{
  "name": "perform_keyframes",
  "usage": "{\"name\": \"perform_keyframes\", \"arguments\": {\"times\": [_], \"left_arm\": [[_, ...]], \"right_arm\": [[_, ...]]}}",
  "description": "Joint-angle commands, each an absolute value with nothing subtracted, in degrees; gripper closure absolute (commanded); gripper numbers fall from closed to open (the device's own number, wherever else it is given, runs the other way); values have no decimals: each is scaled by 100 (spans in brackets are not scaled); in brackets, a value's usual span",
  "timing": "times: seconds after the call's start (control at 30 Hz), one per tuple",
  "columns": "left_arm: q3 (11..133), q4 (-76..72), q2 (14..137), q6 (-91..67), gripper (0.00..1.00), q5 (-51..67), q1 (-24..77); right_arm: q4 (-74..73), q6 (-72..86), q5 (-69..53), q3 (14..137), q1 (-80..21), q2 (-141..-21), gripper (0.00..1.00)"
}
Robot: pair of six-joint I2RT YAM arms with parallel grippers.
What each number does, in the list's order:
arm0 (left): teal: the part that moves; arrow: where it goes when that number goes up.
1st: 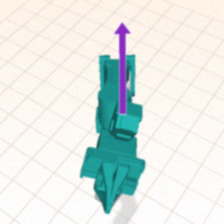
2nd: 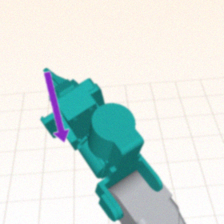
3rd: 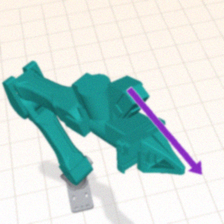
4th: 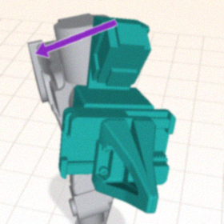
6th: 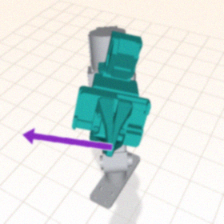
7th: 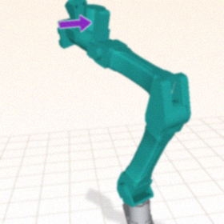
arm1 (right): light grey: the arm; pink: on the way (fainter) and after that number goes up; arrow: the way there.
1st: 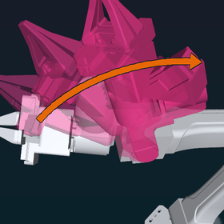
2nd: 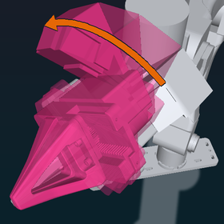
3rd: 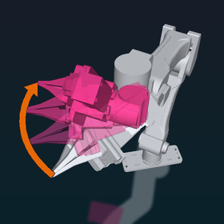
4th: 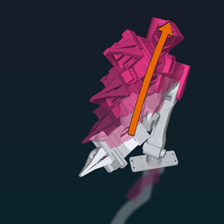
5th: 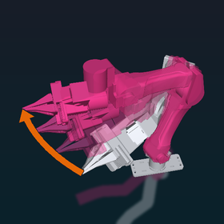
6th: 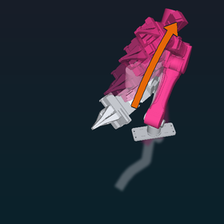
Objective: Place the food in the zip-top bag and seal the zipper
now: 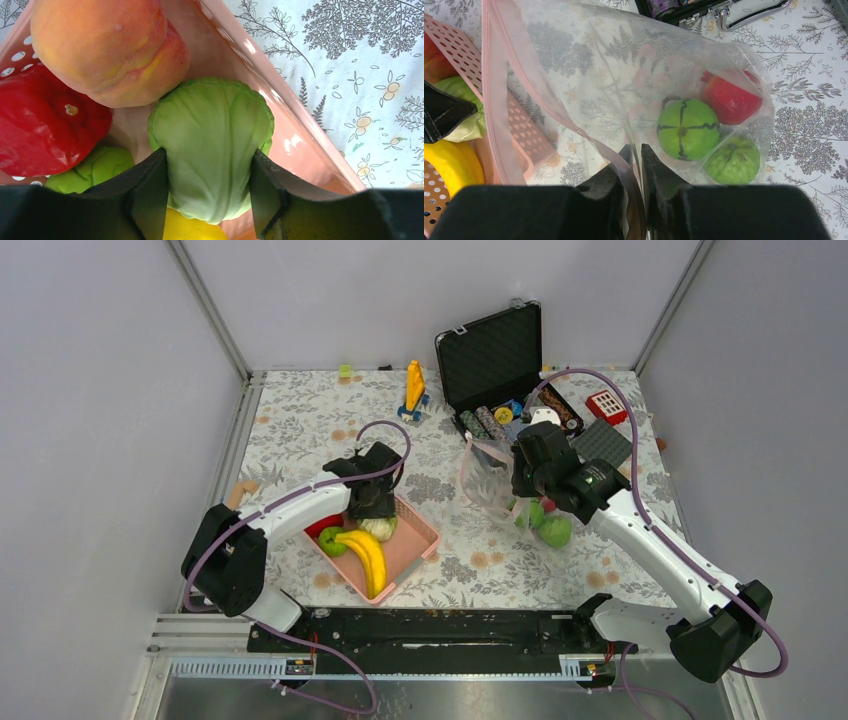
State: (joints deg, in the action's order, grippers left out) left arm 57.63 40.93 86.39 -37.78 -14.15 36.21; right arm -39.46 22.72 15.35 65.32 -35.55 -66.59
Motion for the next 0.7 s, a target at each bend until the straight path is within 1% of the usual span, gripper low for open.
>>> {"name": "perform_keyframes", "arguments": {"times": [0.0,0.23,0.67], "left_arm": [[5856,3979,8399,-3896,56,-1203,3640],[5783,3984,7895,-3990,70,-1195,3672],[5940,3958,6407,-3988,72,-1448,3675]], "right_arm": [[-3827,2215,1547,6539,-3520,-6539,81],[-3823,2219,1570,6494,-3518,-6446,81],[-3805,2216,1555,6498,-3522,-6544,81]]}}
